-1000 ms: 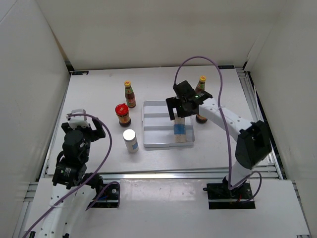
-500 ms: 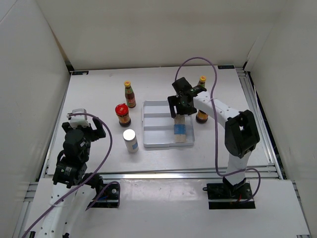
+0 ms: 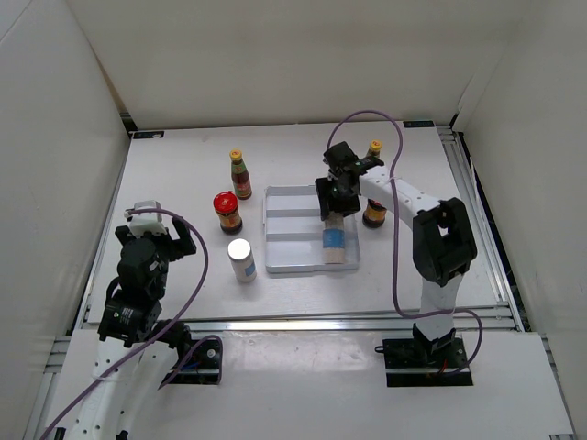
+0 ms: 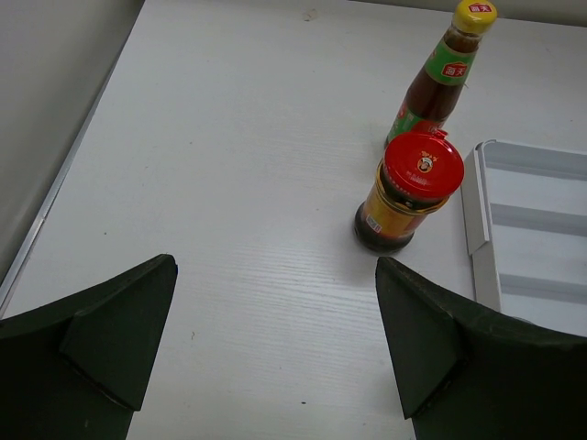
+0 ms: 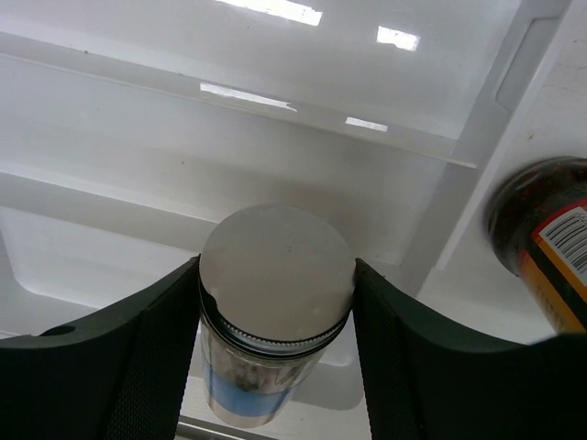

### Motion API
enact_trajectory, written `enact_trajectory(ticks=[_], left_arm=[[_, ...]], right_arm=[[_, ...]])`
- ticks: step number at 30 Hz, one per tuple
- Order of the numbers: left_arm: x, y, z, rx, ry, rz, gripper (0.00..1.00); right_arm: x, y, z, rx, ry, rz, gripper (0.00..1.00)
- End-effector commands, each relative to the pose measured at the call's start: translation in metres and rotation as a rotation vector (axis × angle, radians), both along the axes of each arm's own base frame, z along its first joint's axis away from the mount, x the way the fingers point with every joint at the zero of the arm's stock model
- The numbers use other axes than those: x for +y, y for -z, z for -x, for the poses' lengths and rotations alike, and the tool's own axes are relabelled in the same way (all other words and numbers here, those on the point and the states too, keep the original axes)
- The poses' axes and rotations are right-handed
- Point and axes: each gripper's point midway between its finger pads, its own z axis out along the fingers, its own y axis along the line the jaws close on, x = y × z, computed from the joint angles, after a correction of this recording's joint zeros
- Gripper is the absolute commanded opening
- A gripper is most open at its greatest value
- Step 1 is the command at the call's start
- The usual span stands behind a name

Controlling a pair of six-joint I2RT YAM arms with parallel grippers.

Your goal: Organize the condiment bottles

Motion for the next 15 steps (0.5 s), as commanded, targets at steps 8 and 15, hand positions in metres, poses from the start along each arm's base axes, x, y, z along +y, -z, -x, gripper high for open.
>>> enact_trajectory(ticks=[8, 15], left_arm=[[-0.001, -0.002, -0.003, -0.011, 0.004, -0.005, 1.00], [-0.001, -0.002, -0.003, -0.010, 0.006, -0.014, 1.00]], right_arm=[[-0.004, -0.084, -0.003, -0.264, -0.003, -0.102, 0.26], [-0.031, -0.083, 0.013, -0.394, 0.032, -0.032, 0.22]])
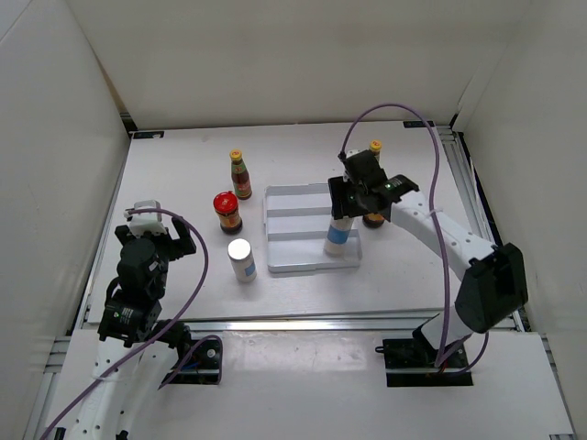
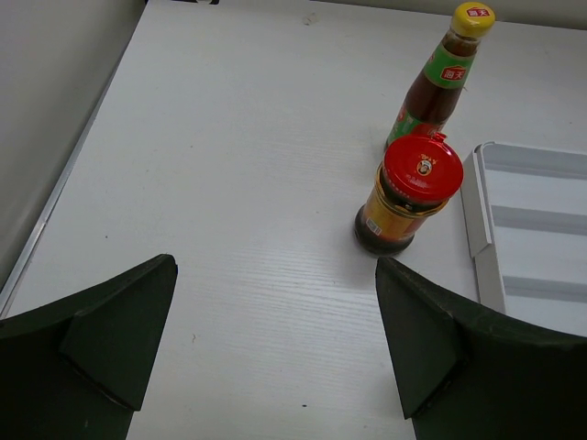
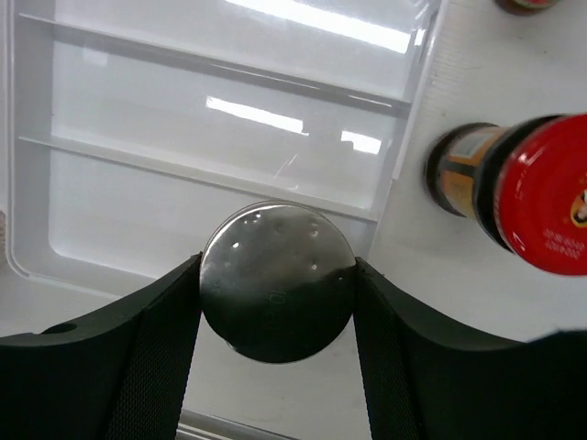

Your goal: Organize the condiment bottles

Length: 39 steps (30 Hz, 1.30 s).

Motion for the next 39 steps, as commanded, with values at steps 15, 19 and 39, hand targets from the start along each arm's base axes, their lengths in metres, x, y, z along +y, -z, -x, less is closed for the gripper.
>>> enact_trajectory(ticks=[15, 19, 39], left_arm=[[-0.001, 0.000, -0.002, -0.003, 0.005, -0.010, 1.00], [-0.001, 0.000, -0.002, -0.003, 0.005, -0.010, 1.00], [-0.001, 0.000, -0.002, -0.003, 0.005, -0.010, 1.00]], right_arm=[[-0.018, -0.005, 0.007, -0.155, 0.033, 0.133, 0.17], [-0.018, -0.019, 0.012, -0.185, 0.031, 0.133, 0.17], [-0.026, -0.005, 0.026, -0.156, 0.053, 0.165, 0.55]])
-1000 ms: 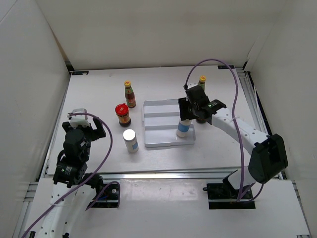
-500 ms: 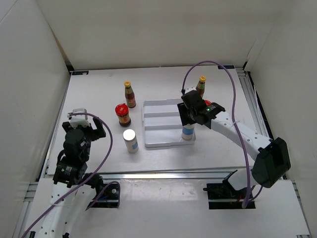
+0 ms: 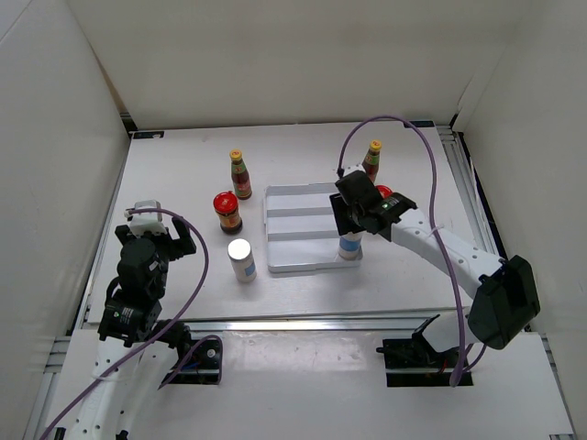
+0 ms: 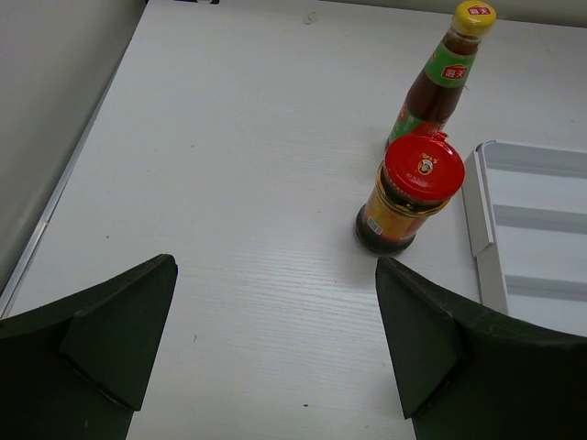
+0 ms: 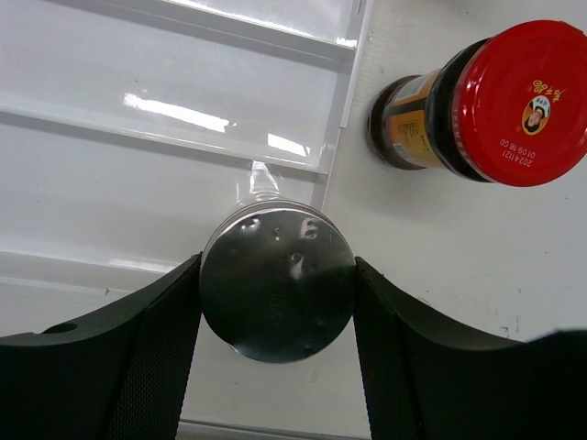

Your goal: Organize the condiment bottles

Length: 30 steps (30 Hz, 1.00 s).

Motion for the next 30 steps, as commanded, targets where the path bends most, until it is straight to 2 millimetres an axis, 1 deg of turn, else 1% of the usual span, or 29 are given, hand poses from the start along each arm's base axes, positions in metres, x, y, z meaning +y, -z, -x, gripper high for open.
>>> enact_trajectory(ticks=[1, 2, 3, 4, 5, 8, 9, 11, 12, 13, 14, 15, 17, 18, 19, 20, 21, 22, 24, 25, 26, 27, 28, 29, 30], left_arm=[[-0.001, 0.000, -0.002, -0.005, 0.004, -0.005, 1.00], [-0.001, -0.002, -0.001, -0.014, 0.004, -0.003, 1.00], [-0.001, -0.002, -0.001, -0.014, 0.004, -0.003, 1.00], [-0.001, -0.002, -0.001, -0.014, 0.004, -0.003, 1.00], [-0.002, -0.002, -0.001, -0.014, 0.014, 0.000, 1.00], [-0.010, -0.005, 0.001, -0.031, 0.054, 0.026, 1.00], [-0.012, -0.005, 0.001, -0.031, 0.066, 0.028, 1.00], [-0.018, -0.007, 0.002, -0.039, 0.102, 0.038, 1.00], [-0.020, -0.013, 0.004, -0.058, 0.116, 0.044, 1.00], [-0.022, -0.013, 0.004, -0.058, 0.126, 0.046, 1.00], [-0.026, -0.020, 0.005, -0.072, 0.147, 0.065, 1.00], [-0.030, -0.033, 0.005, -0.094, 0.156, 0.098, 1.00], [-0.050, -0.047, 0.006, -0.102, 0.257, 0.140, 1.00], [-0.061, -0.056, 0.002, -0.090, 0.304, 0.172, 1.00], [-0.078, -0.058, 0.002, -0.066, 0.388, 0.204, 1.00], [-0.087, -0.057, 0.000, -0.040, 0.419, 0.235, 1.00], [-0.096, -0.049, -0.004, 0.003, 0.439, 0.267, 1.00], [-0.103, -0.050, -0.005, 0.009, 0.452, 0.320, 1.00], [-0.113, -0.037, -0.009, 0.068, 0.478, 0.359, 1.00], [-0.116, -0.029, -0.010, 0.095, 0.493, 0.363, 1.00], [-0.120, -0.020, -0.009, 0.127, 0.506, 0.378, 1.00], [-0.127, -0.019, -0.007, 0.144, 0.543, 0.388, 1.00], [-0.132, -0.010, -0.005, 0.174, 0.562, 0.392, 1.00], [-0.133, -0.005, -0.004, 0.188, 0.571, 0.395, 1.00], [-0.136, -0.005, -0.002, 0.188, 0.595, 0.384, 1.00]], right_arm=[[-0.003, -0.017, -0.005, -0.072, 0.039, -0.030, 0.58], [-0.002, -0.017, -0.005, -0.070, 0.048, -0.038, 0.61], [-0.004, -0.021, -0.006, -0.084, 0.063, -0.044, 0.67], [-0.007, -0.022, -0.003, -0.089, 0.063, -0.048, 1.00], [-0.007, -0.022, -0.003, -0.089, 0.063, -0.048, 1.00], [-0.009, -0.041, -0.003, -0.121, 0.069, -0.067, 1.00], [-0.008, -0.058, -0.006, -0.155, 0.077, -0.086, 1.00], [-0.012, -0.077, -0.005, -0.188, 0.087, -0.102, 1.00], [-0.010, -0.091, -0.004, -0.217, 0.072, -0.122, 1.00], [-0.012, -0.099, -0.003, -0.230, 0.079, -0.125, 1.00], [-0.014, -0.117, -0.001, -0.263, 0.073, -0.146, 1.00], [-0.015, -0.125, -0.001, -0.281, 0.074, -0.162, 1.00], [-0.017, -0.140, 0.002, -0.302, 0.075, -0.182, 1.00], [-0.019, -0.145, 0.004, -0.313, 0.075, -0.192, 1.00], [-0.020, -0.147, 0.005, -0.312, 0.075, -0.191, 1.00], [-0.020, -0.150, 0.008, -0.318, 0.068, -0.206, 1.00], [-0.020, -0.154, 0.011, -0.322, 0.059, -0.222, 1.00], [-0.021, -0.154, 0.013, -0.323, 0.067, -0.233, 1.00], [-0.017, -0.151, 0.017, -0.304, 0.049, -0.255, 1.00], [-0.017, -0.144, 0.020, -0.284, 0.042, -0.245, 1.00], [-0.017, -0.147, 0.022, -0.288, 0.035, -0.257, 1.00], [-0.018, -0.141, 0.024, -0.269, 0.042, -0.250, 1.00], [-0.016, -0.140, 0.025, -0.261, 0.031, -0.258, 1.00], [-0.018, -0.138, 0.028, -0.260, 0.031, -0.257, 1.00], [-0.016, -0.138, 0.029, -0.254, 0.031, -0.268, 1.00]])
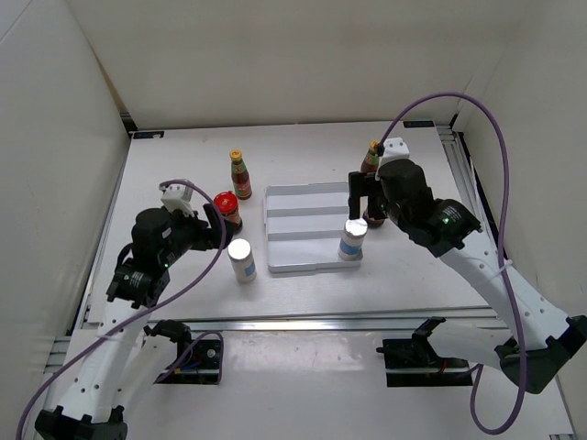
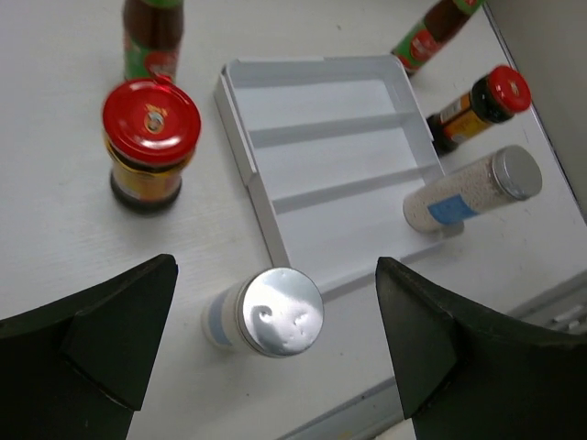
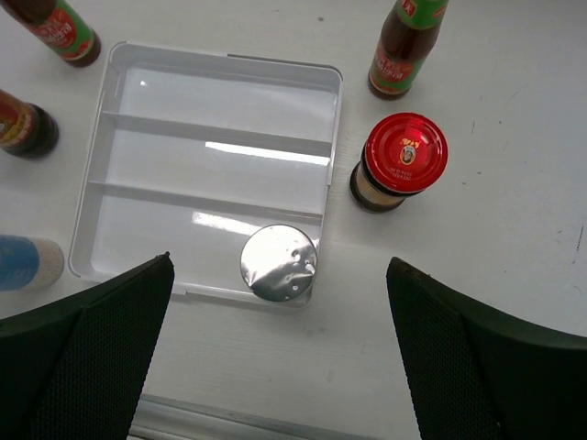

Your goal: Organize the condiment bottles

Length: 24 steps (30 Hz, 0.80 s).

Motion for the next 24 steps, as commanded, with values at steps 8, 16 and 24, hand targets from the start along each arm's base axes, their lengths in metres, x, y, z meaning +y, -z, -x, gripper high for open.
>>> enact_trajectory(ticks=[8, 16, 24], left_arm=[[-0.030, 0.037, 0.022, 0.114, 0.175, 0.024, 1.00], [-0.048, 0.075, 0.026, 0.283, 0.205, -0.068, 1.00], [-0.045, 0.093, 0.026, 0.336, 0.148, -0.147, 1.00]], right_arm=[[0.003, 0.012, 0.008, 0.046, -0.011, -0.015, 1.00], [0.006, 0.007, 0.007, 0.041, -0.024, -0.018, 1.00], [0.005, 0.015, 0.008, 0.056, -0.024, -0.005, 1.00]])
